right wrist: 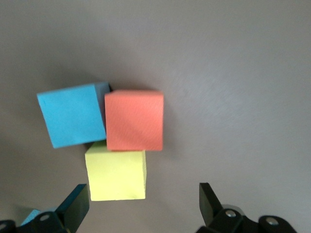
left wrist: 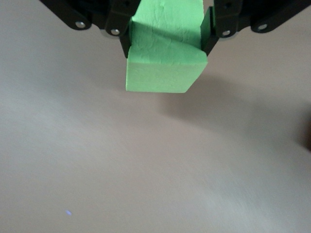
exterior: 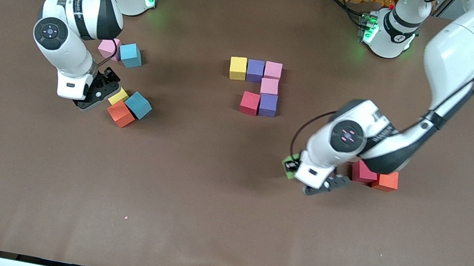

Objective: Form number 2 with 11 blocks
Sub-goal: 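Carry the green block midway while the right gripper reaches the yellow block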

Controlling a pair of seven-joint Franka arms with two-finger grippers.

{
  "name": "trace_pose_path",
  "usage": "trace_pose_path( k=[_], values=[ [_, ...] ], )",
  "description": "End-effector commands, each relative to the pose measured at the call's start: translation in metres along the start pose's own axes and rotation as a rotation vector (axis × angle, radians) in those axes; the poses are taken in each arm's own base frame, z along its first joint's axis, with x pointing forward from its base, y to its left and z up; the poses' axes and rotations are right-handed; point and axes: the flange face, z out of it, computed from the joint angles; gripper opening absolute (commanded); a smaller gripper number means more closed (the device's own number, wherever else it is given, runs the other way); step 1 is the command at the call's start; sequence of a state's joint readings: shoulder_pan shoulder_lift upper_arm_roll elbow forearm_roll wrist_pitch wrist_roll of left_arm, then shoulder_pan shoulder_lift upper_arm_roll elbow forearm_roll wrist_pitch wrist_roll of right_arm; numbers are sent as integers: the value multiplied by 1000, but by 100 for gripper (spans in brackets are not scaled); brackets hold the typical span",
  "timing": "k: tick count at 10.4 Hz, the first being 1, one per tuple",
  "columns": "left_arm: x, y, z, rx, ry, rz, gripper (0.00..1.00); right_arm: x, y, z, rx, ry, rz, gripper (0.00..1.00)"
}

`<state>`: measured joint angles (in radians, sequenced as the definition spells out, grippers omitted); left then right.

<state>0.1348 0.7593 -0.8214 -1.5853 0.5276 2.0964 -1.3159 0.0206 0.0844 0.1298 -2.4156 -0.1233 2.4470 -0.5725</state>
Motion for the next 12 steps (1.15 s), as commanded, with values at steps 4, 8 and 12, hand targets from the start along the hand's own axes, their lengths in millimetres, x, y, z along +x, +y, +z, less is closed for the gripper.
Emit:
trace_pose_path(
  k=[4,8,12],
  values=[
    [-106,57,-4,4,-4,-292,54,-15,-30,45,28,-13,-46,100],
    [-169,87,-8,-8,-32,-491,54,-6,-37,58,25,17,-87,100],
    [-205,101,-14,1,-89,-675,55,-20,-15,68,26,35,-119,100]
  ],
)
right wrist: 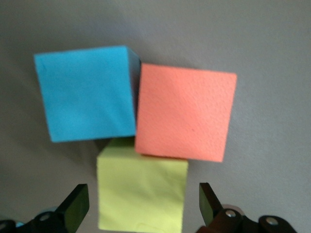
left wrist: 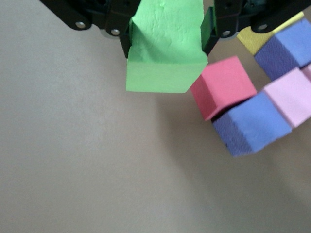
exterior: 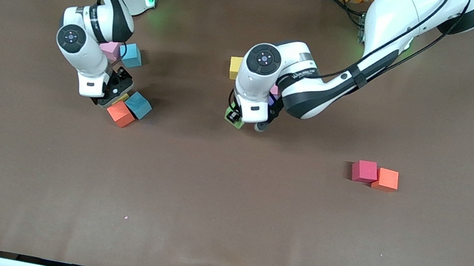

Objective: Form number 2 with 11 blocks
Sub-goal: 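Lower the green block into the row while the right gripper grasps the yellow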

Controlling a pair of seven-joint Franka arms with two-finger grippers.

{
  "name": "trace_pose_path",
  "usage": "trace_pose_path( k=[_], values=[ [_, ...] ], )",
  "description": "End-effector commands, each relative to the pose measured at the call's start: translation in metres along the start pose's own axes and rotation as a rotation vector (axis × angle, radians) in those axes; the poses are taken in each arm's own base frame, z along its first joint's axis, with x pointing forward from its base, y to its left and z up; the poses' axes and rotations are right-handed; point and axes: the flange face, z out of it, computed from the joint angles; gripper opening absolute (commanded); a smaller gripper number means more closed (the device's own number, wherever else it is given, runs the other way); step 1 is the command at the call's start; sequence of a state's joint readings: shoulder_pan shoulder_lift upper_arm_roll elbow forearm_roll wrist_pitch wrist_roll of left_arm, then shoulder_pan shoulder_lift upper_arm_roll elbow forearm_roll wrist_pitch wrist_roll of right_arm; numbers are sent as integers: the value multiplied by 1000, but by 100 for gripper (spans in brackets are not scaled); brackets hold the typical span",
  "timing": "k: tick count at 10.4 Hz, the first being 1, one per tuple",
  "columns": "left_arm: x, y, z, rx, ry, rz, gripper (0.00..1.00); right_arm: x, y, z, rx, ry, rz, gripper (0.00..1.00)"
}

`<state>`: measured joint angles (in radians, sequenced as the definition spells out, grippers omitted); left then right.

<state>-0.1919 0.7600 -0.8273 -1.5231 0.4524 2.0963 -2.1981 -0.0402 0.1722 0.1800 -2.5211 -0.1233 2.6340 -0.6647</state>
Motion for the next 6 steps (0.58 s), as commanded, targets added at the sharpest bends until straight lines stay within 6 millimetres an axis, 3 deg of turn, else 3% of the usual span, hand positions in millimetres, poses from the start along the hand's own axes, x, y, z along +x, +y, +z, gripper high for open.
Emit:
trace_pose_path(
  k=[1,5,6],
  values=[
    [-26,-9,3,40,-30,-71,55,-2,5,10,-11,24,-24,100],
    [-46,-19,19,108,-83,-178,55,0,5,19,-13,40,-25,100],
    [-48,-20,28,115,-81,-203,55,0,6,20,-12,41,-23,94]
  ],
)
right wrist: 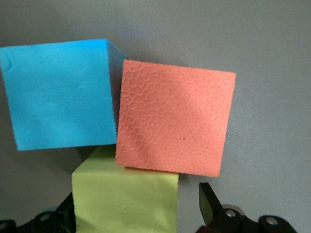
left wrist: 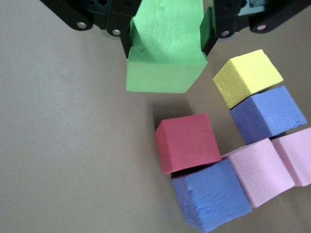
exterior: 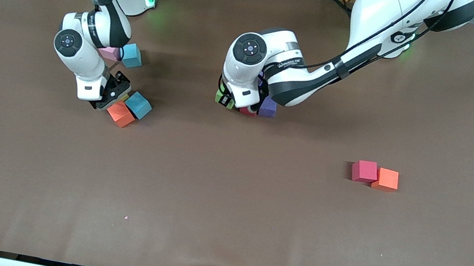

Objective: Form number 2 with 11 blocks
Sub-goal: 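Lower the green block into the row while the right gripper grasps the yellow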

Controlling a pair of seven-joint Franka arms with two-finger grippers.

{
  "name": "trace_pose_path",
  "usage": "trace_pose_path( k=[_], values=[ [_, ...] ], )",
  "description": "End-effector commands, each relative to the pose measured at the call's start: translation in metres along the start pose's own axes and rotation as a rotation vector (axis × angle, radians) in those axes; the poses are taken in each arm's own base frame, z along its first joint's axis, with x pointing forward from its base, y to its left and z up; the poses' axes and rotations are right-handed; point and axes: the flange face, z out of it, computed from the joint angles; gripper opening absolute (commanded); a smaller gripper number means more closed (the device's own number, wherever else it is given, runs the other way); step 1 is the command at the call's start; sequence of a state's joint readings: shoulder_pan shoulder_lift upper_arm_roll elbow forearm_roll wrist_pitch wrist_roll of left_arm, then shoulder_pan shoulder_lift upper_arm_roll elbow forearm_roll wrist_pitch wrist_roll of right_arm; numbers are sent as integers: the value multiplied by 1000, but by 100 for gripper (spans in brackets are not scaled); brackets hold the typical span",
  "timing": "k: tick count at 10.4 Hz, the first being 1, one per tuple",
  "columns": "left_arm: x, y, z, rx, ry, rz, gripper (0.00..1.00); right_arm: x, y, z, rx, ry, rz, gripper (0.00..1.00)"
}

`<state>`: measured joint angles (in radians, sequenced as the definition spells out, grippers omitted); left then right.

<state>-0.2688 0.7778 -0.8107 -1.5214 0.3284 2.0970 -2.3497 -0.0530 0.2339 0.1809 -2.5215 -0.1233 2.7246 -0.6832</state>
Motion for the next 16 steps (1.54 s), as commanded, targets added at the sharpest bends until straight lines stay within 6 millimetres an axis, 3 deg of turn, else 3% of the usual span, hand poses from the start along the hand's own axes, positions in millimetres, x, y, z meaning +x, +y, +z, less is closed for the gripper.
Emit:
trace_pose_path(
  k=[1,3,5,9,11,16],
  values=[
    [-6,0,20,13,-1,-72,55,-1,2,2,-4,4,-15,89],
    [-2,3,38,26,2,-111,54,0,2,-3,-10,5,-27,63],
    [1,7,42,32,-23,-137,54,2,4,-7,-15,10,-30,48],
    [2,5,66,43,-6,-231,54,4,10,-36,-41,6,-32,46],
    [8,4,73,51,8,-284,54,-2,24,-50,-41,-9,-42,46],
    [15,1,85,63,32,-316,54,4,27,-61,-42,-17,-68,46]
  ],
)
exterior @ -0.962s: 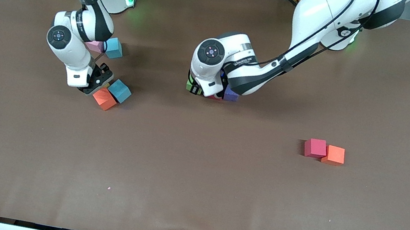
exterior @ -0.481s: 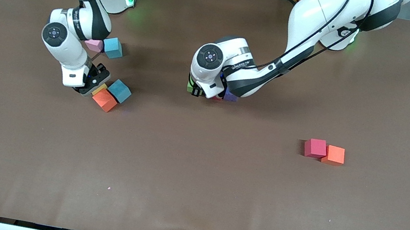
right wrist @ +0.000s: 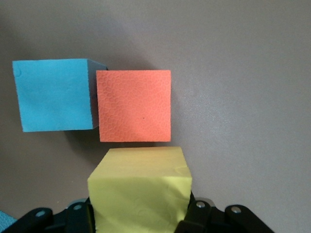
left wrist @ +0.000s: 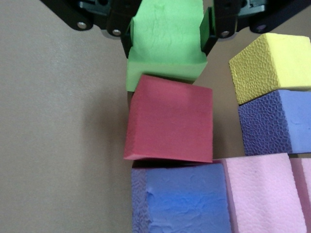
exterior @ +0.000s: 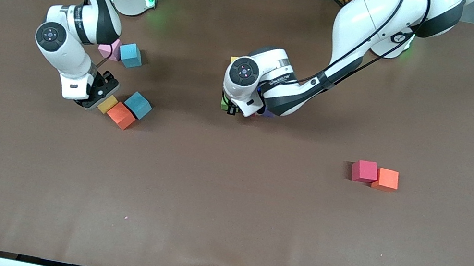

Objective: Form number 2 with 11 blocks
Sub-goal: 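Lower the green block into the row while the right gripper grasps the yellow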

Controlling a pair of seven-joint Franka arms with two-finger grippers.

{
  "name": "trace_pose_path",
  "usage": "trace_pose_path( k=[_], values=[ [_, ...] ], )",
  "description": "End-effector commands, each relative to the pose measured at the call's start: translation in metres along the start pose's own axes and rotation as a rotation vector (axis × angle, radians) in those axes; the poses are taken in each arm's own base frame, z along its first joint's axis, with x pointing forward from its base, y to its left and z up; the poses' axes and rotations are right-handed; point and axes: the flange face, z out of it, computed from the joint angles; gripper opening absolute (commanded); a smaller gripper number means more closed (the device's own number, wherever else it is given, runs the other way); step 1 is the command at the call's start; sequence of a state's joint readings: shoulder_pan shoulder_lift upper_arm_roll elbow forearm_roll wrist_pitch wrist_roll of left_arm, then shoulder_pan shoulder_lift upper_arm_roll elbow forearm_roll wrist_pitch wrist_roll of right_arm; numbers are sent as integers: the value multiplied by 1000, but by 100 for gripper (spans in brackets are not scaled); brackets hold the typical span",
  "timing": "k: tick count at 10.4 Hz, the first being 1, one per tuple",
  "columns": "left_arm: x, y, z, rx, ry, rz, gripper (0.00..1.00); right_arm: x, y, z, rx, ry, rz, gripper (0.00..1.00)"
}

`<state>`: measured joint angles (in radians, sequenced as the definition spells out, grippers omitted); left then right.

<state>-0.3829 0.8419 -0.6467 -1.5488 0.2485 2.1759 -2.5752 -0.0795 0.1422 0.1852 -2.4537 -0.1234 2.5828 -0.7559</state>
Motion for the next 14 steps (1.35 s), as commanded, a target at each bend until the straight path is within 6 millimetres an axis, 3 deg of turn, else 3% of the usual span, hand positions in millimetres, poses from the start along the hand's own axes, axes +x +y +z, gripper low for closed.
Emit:
trace_pose_path(
  k=[1,8,9,11,14],
  values=[
    [-1,-5,4,6,-2,-21,54,2,0,-8,-9,-3,-30,46],
    [4,-5,8,7,13,-6,59,9,4,-18,-23,7,-42,44],
    [4,-5,8,2,14,1,67,10,7,-24,-25,4,-53,42],
    [4,-5,8,-15,25,20,100,14,14,-35,-20,-9,-64,42],
    [3,-5,8,-40,41,44,100,17,18,-42,-25,-7,-83,42]
  ],
)
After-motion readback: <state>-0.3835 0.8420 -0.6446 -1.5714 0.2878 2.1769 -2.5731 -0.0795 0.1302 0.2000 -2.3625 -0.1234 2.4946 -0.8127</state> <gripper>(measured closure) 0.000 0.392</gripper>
